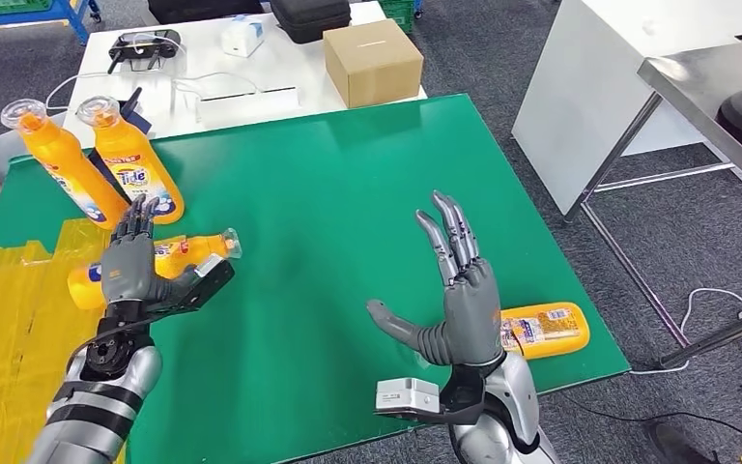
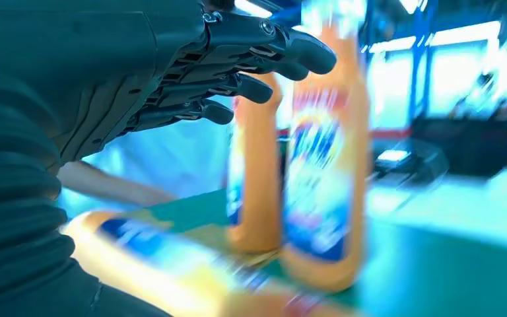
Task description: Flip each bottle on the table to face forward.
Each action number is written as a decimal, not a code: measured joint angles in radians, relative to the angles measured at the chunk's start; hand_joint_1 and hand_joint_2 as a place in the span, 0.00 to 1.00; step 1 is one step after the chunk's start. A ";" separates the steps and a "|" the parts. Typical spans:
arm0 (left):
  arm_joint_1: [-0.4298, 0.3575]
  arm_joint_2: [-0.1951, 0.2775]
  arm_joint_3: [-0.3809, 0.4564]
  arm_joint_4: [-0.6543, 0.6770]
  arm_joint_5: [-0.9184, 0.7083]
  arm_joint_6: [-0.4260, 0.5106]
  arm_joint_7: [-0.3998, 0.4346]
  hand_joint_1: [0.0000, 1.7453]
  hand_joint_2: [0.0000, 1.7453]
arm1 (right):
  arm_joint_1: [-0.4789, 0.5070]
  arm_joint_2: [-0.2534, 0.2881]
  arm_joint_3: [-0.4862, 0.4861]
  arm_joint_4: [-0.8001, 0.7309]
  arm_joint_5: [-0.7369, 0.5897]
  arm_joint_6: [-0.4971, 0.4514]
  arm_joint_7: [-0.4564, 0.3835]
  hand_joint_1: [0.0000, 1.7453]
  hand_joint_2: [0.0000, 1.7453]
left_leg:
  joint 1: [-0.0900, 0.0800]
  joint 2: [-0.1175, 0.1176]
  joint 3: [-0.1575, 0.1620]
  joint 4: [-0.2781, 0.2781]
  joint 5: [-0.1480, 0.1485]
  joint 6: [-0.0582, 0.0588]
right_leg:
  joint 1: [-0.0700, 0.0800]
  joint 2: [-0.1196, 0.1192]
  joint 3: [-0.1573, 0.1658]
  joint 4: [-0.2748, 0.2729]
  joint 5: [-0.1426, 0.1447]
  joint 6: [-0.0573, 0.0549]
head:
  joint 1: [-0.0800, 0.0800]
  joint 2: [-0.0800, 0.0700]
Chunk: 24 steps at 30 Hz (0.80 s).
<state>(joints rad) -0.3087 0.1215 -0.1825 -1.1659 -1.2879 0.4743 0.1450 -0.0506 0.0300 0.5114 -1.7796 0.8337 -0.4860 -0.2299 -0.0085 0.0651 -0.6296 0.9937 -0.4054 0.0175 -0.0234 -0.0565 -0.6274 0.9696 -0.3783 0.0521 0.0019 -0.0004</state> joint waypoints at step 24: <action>0.327 -0.074 0.041 -0.541 0.812 -0.363 -0.418 0.00 1.00 | 0.157 -0.186 -0.115 0.036 0.266 0.211 0.166 0.00 1.00 | 0.000 -0.001 0.000 0.000 -0.001 0.000 | 0.000 0.000 0.001 -0.001 -0.001 0.001 | 0.000 0.000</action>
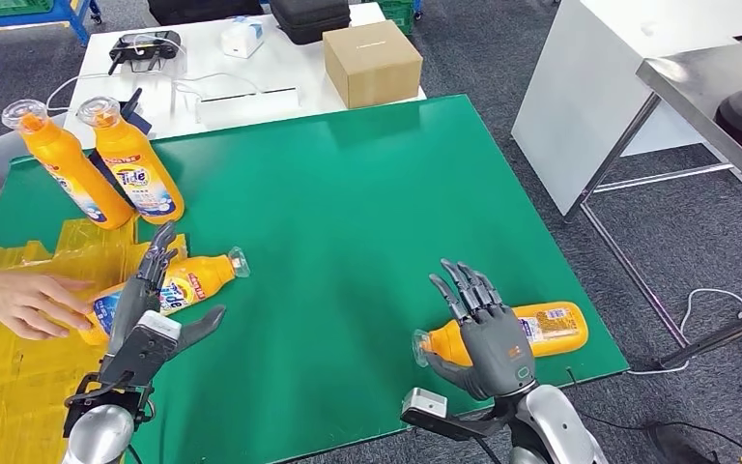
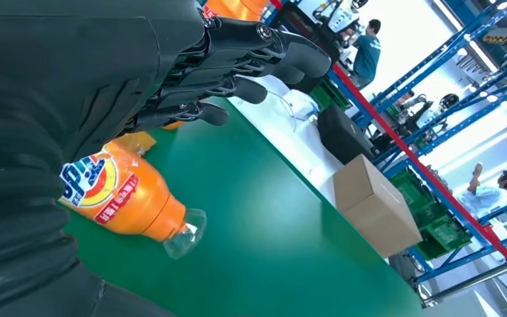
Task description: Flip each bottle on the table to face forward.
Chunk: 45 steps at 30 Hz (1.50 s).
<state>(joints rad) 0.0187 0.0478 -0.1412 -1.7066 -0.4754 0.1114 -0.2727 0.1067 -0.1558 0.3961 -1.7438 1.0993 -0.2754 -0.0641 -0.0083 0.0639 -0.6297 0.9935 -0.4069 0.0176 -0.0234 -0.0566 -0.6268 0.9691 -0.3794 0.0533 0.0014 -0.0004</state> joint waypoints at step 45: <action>-0.037 -0.023 -0.001 0.037 0.095 -0.068 0.000 0.00 1.00 | -0.043 -0.170 -0.204 0.353 0.108 0.116 0.122 0.00 1.00 | -0.001 -0.001 0.002 0.000 0.000 0.001 | -0.001 0.000 0.002 0.000 -0.001 0.002 | 0.000 0.000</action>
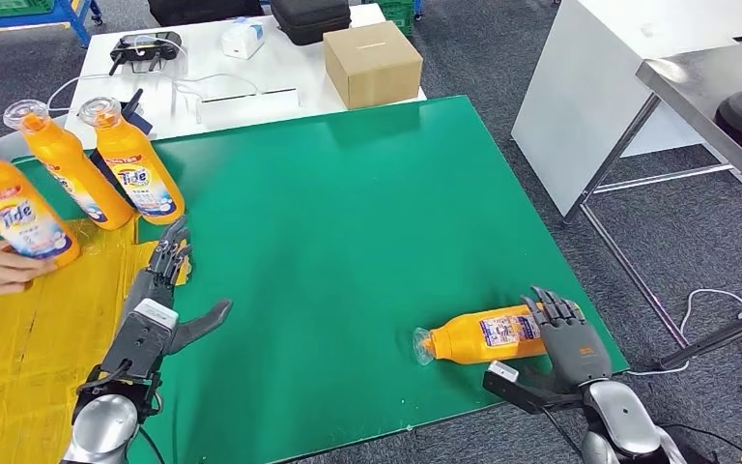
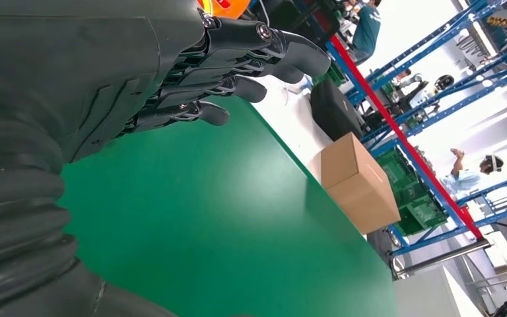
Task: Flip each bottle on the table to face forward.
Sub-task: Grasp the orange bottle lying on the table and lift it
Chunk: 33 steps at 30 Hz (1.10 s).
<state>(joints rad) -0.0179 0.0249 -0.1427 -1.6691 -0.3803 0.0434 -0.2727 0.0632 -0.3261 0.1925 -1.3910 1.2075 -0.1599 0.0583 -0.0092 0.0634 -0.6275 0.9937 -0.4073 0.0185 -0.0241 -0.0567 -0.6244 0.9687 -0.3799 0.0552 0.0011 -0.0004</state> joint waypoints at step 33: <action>-0.008 -0.007 -0.006 0.035 0.015 -0.004 0.007 0.00 1.00 | -0.103 -0.006 0.012 0.185 -0.014 0.030 -0.018 0.98 1.00 | 0.000 0.001 0.013 0.000 -0.003 0.004 | 0.000 0.000 0.014 -0.003 -0.001 0.001 | 0.000 0.000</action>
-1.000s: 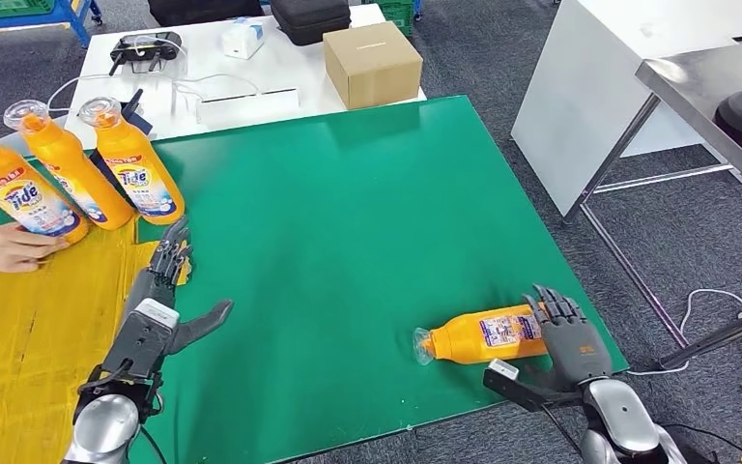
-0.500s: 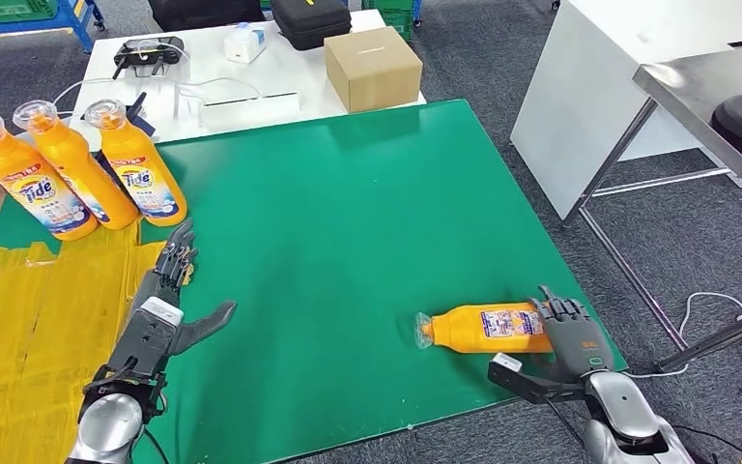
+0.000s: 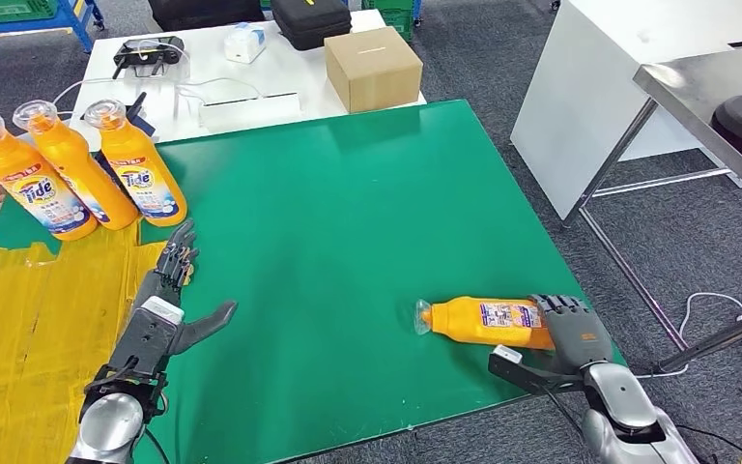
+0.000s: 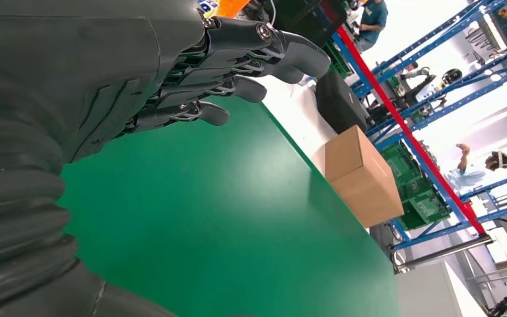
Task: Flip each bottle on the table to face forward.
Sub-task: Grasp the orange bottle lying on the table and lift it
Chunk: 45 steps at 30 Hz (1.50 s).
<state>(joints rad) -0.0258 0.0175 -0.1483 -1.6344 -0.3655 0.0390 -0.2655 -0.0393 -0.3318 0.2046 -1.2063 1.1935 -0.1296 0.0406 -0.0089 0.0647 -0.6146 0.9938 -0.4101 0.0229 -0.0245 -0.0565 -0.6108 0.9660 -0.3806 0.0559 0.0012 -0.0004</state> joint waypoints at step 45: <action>-0.020 0.020 -0.289 0.089 0.138 -0.163 0.002 0.00 1.00 | 0.006 0.439 -0.056 -0.270 -0.788 -0.260 -0.364 0.98 1.00 | 0.000 -0.001 -0.007 0.000 0.000 -0.001 | 0.000 0.000 -0.005 0.000 -0.001 0.001 | 0.000 0.000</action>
<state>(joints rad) -0.0459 0.0377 -0.4372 -1.5459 -0.2277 -0.1241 -0.2632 -0.0330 0.1069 0.1487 -1.4764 0.4052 -0.3897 -0.3231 -0.0086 0.0641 -0.6212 0.9937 -0.4102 0.0224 -0.0241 -0.0567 -0.6162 0.9664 -0.3818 0.0571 0.0011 -0.0004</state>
